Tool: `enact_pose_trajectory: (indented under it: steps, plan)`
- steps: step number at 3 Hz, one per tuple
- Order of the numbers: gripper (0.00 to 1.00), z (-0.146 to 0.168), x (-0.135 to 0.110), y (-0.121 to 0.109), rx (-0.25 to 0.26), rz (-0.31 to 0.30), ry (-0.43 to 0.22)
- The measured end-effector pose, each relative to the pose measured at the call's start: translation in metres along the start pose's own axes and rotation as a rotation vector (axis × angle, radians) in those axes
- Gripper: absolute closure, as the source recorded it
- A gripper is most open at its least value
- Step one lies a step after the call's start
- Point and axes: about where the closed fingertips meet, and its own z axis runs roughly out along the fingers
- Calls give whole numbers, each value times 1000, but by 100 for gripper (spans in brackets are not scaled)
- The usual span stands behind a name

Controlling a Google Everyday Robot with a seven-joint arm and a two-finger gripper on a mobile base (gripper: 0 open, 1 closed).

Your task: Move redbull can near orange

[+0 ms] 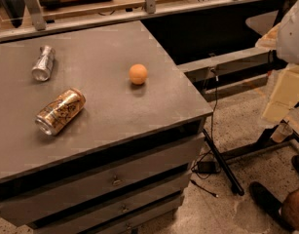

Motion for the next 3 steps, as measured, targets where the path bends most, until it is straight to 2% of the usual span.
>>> enact_pose_trajectory:
  steps: [1, 2, 3]
  plan:
    - [0, 0, 0, 0, 0, 0, 0]
    - [0, 0, -10, 6, -11, 37, -69]
    - [0, 5, -50, 36, 0, 180, -310]
